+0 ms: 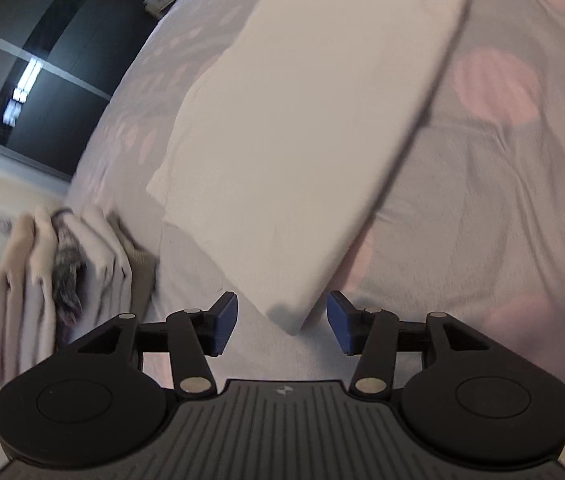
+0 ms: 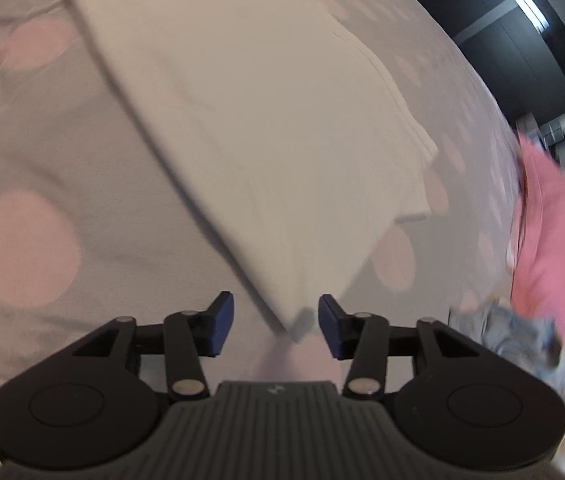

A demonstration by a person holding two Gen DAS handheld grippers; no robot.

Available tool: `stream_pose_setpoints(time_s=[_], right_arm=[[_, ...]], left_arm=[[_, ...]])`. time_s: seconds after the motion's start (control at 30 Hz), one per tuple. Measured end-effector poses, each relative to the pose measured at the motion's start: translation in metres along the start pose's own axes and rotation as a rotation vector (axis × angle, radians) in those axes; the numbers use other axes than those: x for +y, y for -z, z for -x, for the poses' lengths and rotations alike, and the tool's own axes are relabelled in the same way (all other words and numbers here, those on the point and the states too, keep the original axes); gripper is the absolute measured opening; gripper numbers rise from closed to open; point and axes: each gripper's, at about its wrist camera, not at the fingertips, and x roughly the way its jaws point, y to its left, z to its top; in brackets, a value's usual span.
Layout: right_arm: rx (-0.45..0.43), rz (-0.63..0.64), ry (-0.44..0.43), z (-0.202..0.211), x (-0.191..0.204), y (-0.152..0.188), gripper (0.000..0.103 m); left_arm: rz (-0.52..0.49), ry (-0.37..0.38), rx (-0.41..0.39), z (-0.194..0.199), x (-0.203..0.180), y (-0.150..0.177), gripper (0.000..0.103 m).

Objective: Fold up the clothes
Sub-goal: 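Grasp the folded shirt's edge with both tools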

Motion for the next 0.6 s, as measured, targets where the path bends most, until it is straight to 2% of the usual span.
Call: stream_pose_setpoints(time_s=[0.1, 0.17, 0.3, 0.37, 0.43, 0.6], right_arm=[[-0.017, 0.124, 0.058, -0.006, 0.021, 0.001, 0.056], [-0.045, 0.203, 0.114, -0.007, 0.032, 0.005, 0.063], [-0.077, 0.272, 0.185, -0.013, 0.039, 0.007, 0.063], [-0.082, 0.292, 0.209, -0.018, 0.041, 0.006, 0.062], [-0.087, 0.315, 0.232, -0.022, 0.043, 0.006, 0.061], [-0.099, 0.383, 0.273, -0.027, 0.046, 0.004, 0.059]], left_arm=[[-0.116, -0.043, 0.011, -0.011, -0.02, -0.001, 0.048], [-0.158, -0.071, 0.006, -0.019, -0.029, -0.001, 0.048], [-0.253, -0.163, -0.039, -0.03, -0.046, 0.001, 0.048], [-0.309, -0.208, -0.058, -0.035, -0.057, 0.001, 0.043], [-0.352, -0.218, -0.065, -0.04, -0.063, 0.002, 0.027], [-0.368, -0.233, -0.07, -0.049, -0.06, 0.003, 0.023]])
